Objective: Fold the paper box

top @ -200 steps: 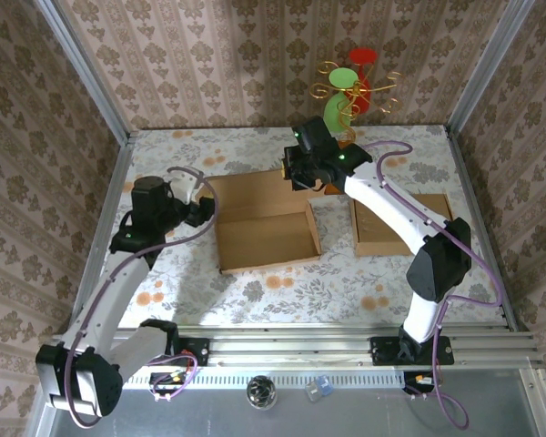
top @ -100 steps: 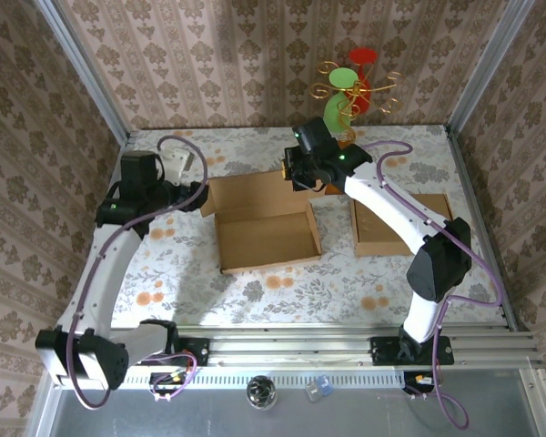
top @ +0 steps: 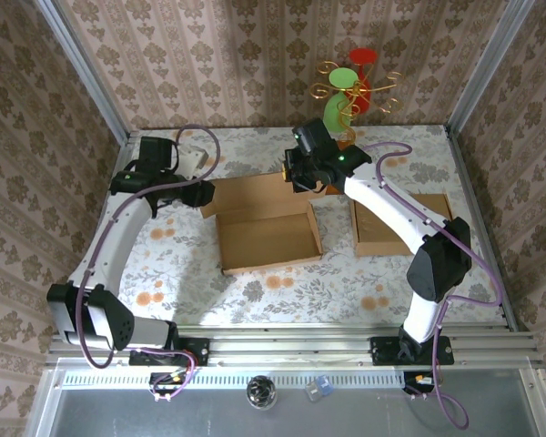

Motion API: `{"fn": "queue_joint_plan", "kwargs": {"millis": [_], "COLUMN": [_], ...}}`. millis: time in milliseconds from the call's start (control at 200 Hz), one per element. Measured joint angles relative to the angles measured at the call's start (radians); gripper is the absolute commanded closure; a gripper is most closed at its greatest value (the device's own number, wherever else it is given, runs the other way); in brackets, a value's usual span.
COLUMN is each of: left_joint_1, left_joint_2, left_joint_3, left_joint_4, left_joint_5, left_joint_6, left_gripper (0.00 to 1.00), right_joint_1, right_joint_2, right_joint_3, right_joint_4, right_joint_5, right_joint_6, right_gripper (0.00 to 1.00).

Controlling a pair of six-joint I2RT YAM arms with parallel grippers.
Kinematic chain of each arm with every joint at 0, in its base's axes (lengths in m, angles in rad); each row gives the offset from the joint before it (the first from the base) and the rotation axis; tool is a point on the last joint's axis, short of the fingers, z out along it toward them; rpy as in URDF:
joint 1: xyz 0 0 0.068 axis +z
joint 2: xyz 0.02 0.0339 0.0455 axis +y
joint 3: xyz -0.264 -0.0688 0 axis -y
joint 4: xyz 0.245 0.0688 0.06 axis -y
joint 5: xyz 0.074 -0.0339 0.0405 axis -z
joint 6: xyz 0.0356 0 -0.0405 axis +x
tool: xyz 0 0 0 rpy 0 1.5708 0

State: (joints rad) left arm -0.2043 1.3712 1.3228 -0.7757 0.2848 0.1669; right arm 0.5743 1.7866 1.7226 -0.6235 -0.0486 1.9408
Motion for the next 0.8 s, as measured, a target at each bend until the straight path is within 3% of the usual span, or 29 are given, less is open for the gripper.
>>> {"fn": "queue_joint_plan", "kwargs": {"millis": [210, 415, 800], "left_joint_1": [-0.011, -0.019, -0.024], "left_joint_2": [0.008, 0.029, 0.036], "left_joint_3": [-0.001, -0.002, -0.040], "left_joint_4": [-0.002, 0.000, 0.027], "left_joint_5": [0.008, 0.011, 0.001], "left_joint_6": [0.024, 0.022, -0.001], "left_gripper": [0.69, 0.71, 0.92], "right_joint_1": [0.000, 0.000, 0.001], "right_joint_2": [0.000, 0.000, 0.000], "right_joint_3": [-0.002, -0.002, -0.002], "right_joint_4": [0.002, 0.015, 0.016], "right_joint_5": [0.000, 0.000, 0.002], "right_joint_6": [0.000, 0.001, 0.003], "right_gripper": [1.00, 1.00, 1.00]}}
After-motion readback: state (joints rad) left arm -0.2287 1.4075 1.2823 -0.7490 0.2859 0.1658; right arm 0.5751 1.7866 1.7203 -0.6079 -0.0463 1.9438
